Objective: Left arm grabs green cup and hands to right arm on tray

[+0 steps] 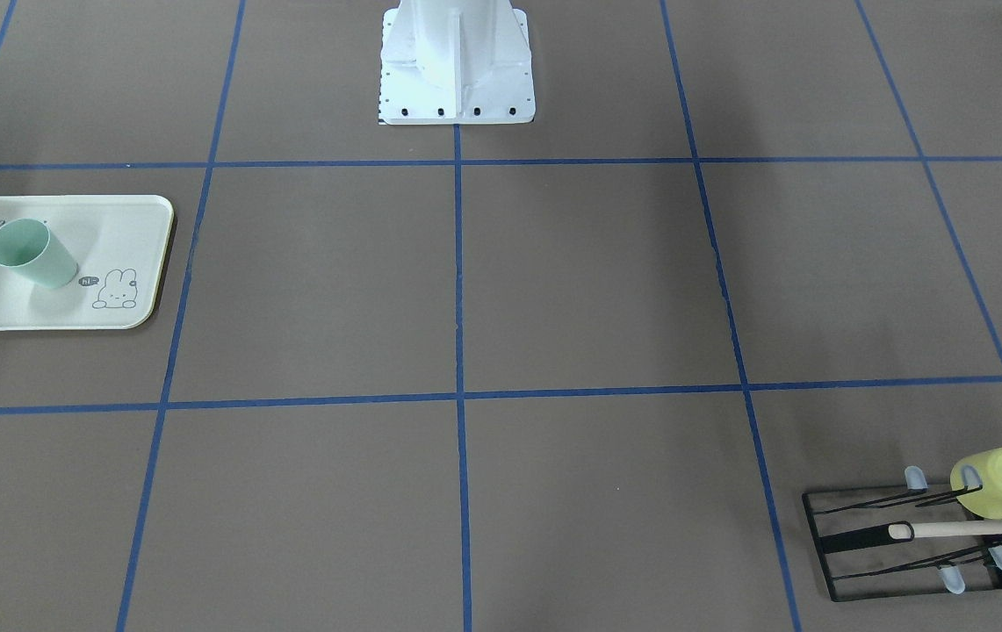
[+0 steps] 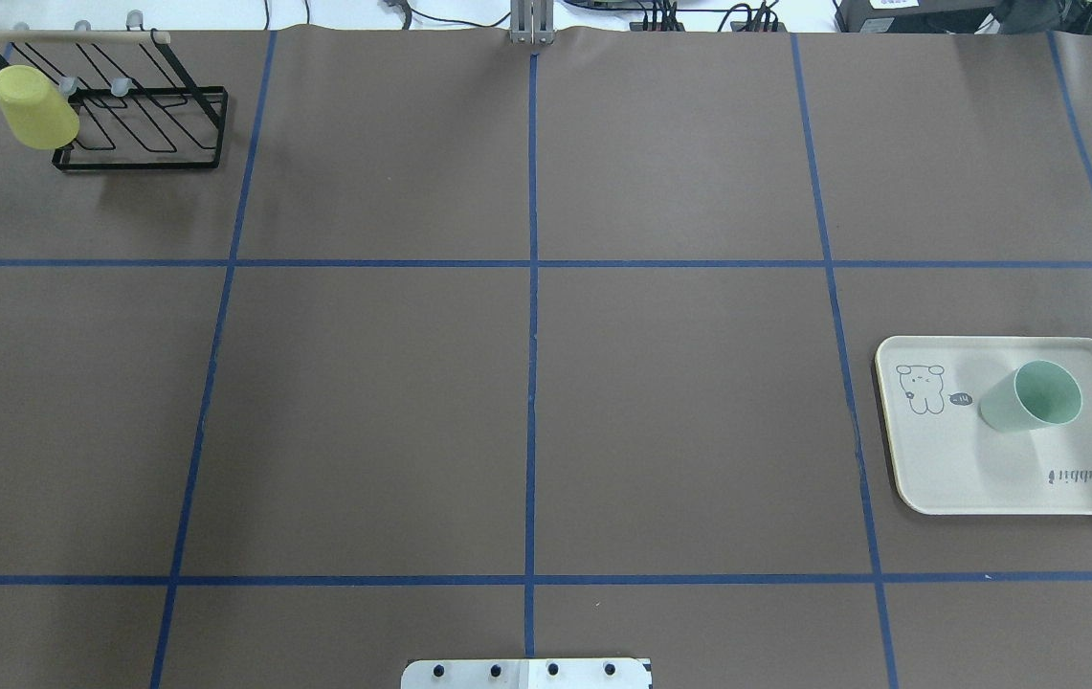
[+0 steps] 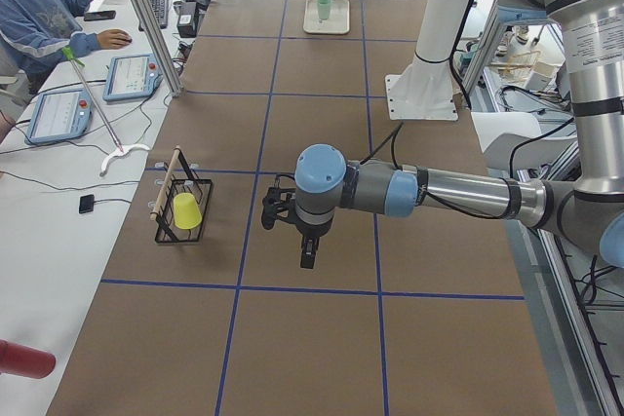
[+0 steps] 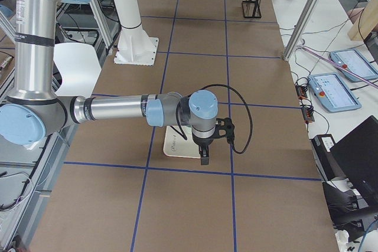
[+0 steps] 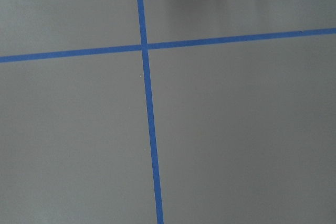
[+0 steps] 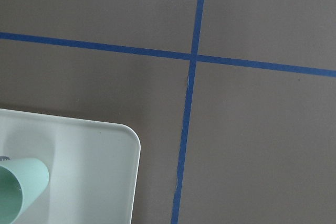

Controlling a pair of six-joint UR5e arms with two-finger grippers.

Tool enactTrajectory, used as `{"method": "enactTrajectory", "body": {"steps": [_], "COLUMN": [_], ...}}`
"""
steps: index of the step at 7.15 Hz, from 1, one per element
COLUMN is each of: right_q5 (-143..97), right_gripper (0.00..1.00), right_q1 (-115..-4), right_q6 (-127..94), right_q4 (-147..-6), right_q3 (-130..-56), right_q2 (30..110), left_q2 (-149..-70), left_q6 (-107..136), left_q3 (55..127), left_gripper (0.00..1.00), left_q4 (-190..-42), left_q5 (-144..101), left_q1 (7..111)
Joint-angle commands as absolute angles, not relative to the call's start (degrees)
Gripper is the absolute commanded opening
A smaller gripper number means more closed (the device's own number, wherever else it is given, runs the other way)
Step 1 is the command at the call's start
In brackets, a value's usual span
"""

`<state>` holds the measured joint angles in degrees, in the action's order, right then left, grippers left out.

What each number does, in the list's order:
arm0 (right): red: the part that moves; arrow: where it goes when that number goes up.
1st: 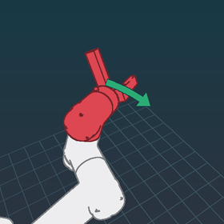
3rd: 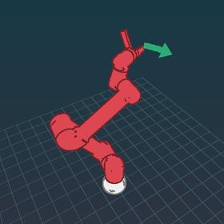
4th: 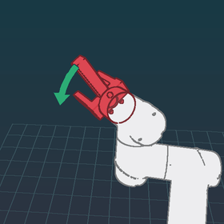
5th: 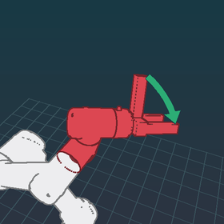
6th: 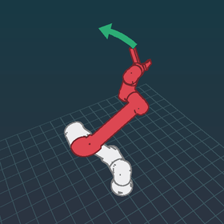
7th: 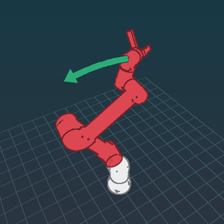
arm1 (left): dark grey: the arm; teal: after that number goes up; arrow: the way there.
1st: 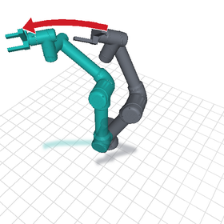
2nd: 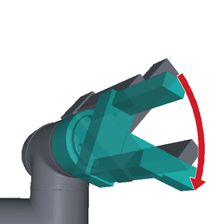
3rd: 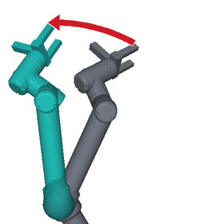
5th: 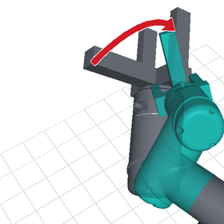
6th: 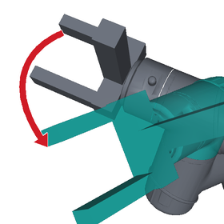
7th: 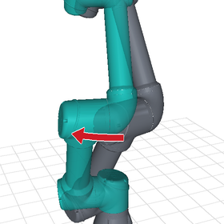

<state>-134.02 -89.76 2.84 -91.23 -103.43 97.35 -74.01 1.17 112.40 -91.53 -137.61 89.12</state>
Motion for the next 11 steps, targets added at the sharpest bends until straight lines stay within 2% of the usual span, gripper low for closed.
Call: {"method": "enactTrajectory", "body": {"steps": [1,3,7,11], "right_q5": [-134.38,-134.21,-134.03,-135.35], "right_gripper": [1.00,1.00,1.00,1.00], "right_q1": [-89.82,-89.82,-89.82,-89.82], "right_q6": [2.73,2.72,2.72,2.64], "right_q4": [-91.23,-91.14,-91.23,-91.14], "right_q3": [-103.62,-103.36,-103.45,-105.37], "right_q2": [96.86,96.86,96.86,95.89], "left_q2": [-72.68,-72.68,-73.04,-72.86], "left_q6": [1.14,1.14,1.32,1.32], "left_q3": [112.94,113.03,118.28,114.81], "left_gripper": [1.00,1.00,1.00,1.00], "left_q4": [-91.76,-91.76,-91.76,-91.67], "left_q5": [-137.11,-137.20,-137.11,-137.20], "left_q1": [89.12,89.03,89.38,89.30]}}
